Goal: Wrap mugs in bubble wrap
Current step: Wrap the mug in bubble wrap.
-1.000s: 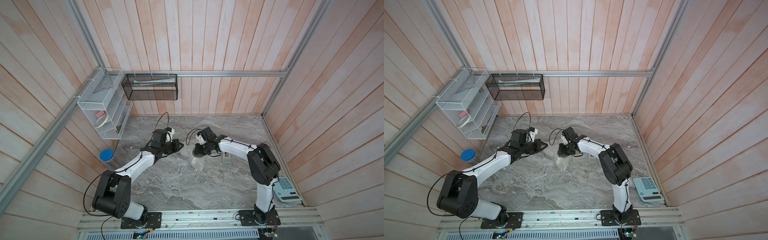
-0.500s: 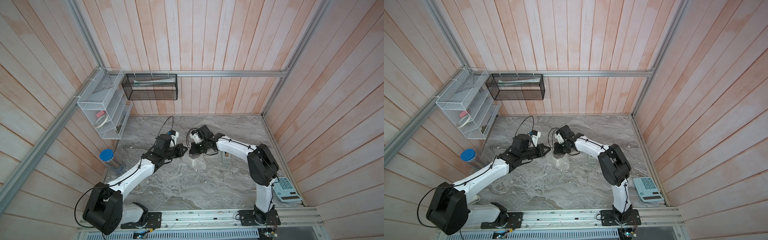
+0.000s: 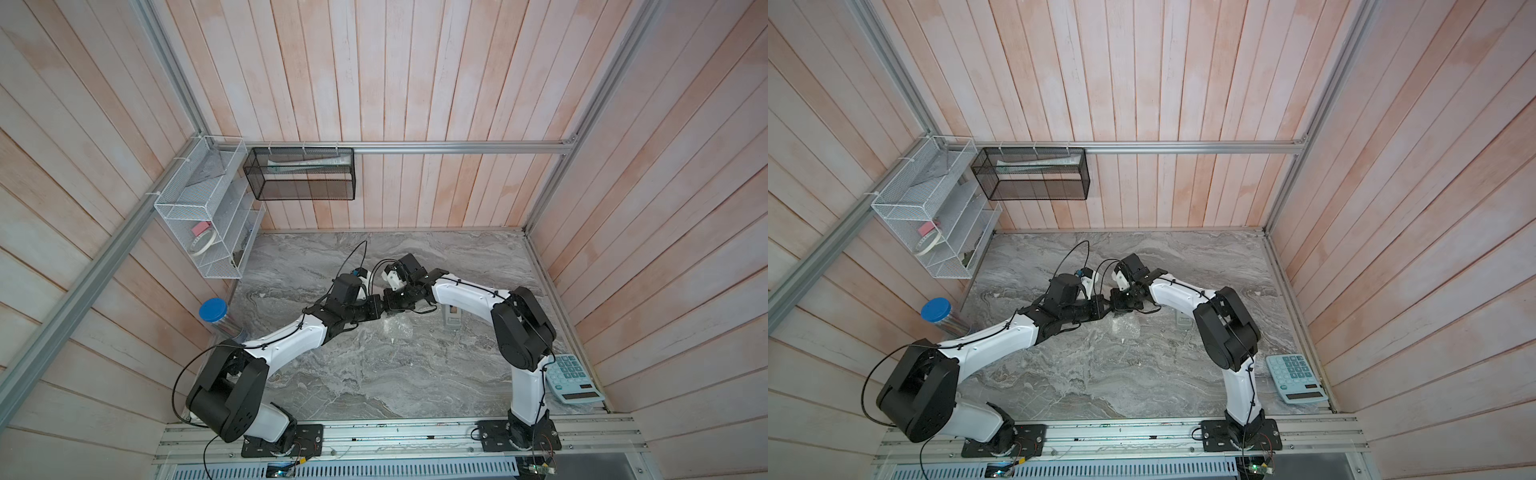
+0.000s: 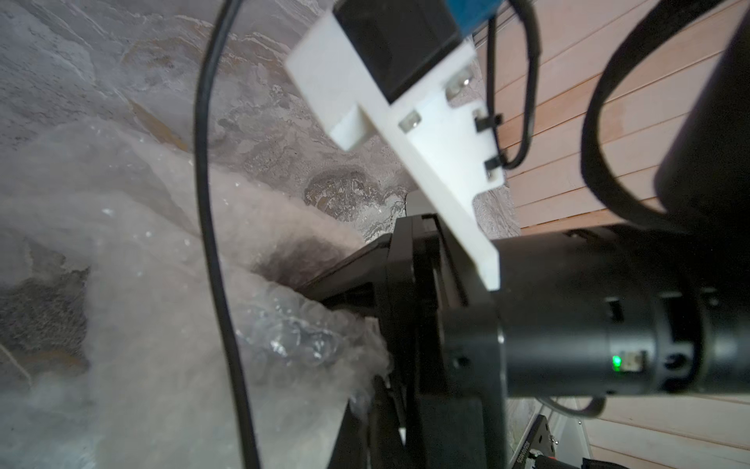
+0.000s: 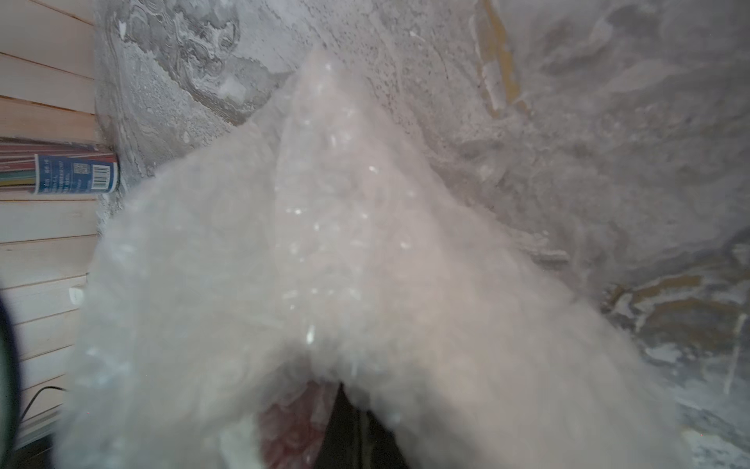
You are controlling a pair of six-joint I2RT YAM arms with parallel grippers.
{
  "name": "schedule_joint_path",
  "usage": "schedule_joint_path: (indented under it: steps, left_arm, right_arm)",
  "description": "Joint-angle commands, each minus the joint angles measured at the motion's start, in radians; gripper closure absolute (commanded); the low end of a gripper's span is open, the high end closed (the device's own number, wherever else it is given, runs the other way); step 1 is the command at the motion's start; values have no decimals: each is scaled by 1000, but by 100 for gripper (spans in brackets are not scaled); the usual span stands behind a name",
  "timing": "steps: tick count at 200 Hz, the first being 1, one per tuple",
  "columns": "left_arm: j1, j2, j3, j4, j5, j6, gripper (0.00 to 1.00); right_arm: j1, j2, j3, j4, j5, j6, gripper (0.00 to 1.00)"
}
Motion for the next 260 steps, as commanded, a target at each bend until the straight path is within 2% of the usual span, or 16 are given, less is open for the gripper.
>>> schedule_joint_path:
  steps: [1, 31, 102, 167, 212, 260]
  left_arm:
    - [-1, 16, 11, 42, -49, -3, 100]
    - [3, 62, 43, 47, -55, 2, 100]
    - [3, 230, 147, -86, -46, 51, 100]
    - [1, 260, 146, -167, -46, 85, 100]
    - [1, 213, 103, -192, -68, 90, 100]
    - [9, 220, 142, -220, -106, 107, 100]
  right_arm:
    - [-2, -2, -36, 11, -11, 19, 100]
    - [-6, -19, -71, 39, -26, 27, 91]
    - [-12, -108, -89, 61, -43, 39, 68]
    - [-10, -203, -128, 45, -82, 67, 60]
    - [-3, -247, -171, 85, -146, 85, 59]
    - [-3, -285, -177, 91, -153, 91, 57]
